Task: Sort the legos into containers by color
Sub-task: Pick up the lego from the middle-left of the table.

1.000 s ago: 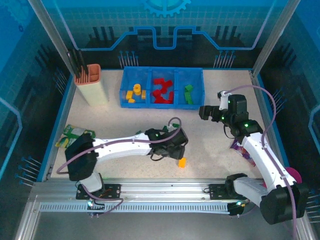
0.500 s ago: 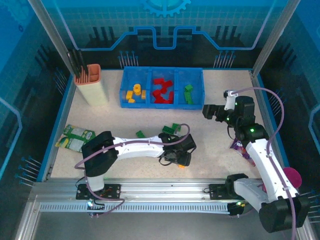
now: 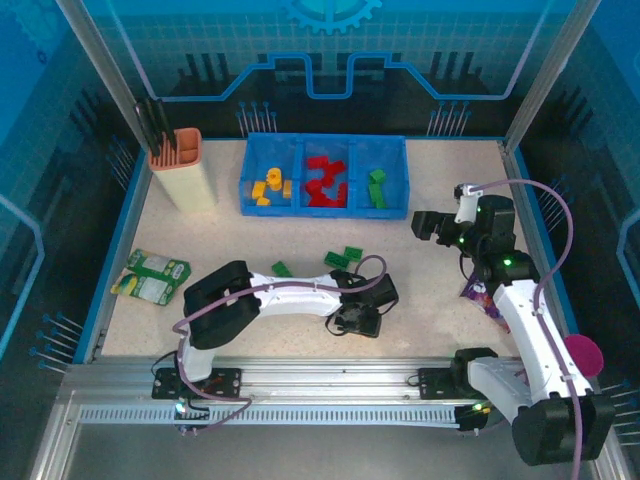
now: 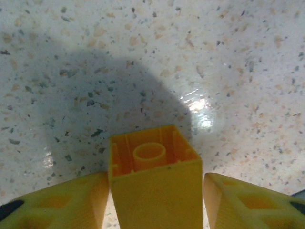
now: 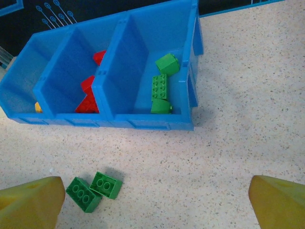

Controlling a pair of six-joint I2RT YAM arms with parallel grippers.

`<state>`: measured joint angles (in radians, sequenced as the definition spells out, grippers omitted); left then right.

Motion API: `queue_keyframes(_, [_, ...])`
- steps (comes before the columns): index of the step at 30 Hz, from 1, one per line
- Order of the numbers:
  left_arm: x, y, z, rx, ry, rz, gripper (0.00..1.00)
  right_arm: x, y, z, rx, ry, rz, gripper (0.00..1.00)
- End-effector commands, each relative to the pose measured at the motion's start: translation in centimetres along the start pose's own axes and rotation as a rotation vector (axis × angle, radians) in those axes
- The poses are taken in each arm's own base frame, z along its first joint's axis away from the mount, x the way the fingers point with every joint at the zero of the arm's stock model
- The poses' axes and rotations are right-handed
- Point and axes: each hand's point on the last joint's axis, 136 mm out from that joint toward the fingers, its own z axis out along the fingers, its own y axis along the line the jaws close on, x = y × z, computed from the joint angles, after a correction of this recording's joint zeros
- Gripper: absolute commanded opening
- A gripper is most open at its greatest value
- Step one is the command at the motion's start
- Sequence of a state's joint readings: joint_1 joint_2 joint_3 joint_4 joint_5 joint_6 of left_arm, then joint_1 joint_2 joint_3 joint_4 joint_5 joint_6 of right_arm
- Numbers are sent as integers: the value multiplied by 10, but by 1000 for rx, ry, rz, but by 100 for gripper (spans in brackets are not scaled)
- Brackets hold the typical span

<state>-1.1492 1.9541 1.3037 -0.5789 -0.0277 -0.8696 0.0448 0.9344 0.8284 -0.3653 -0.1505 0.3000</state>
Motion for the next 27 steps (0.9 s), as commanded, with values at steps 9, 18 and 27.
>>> queue_keyframes(9, [-70,74,-86,-83,-207,-44,27,9,-6,4,-6,11,2,100])
queue_keyframes(18, [-200,214,-220,-302,-603,-128,27,18,0,20,-65,60,14,100])
queue_keyframes(27, [-320,302,-203,-298,-671,-291,28,27,-4,36,-51,154,21,100])
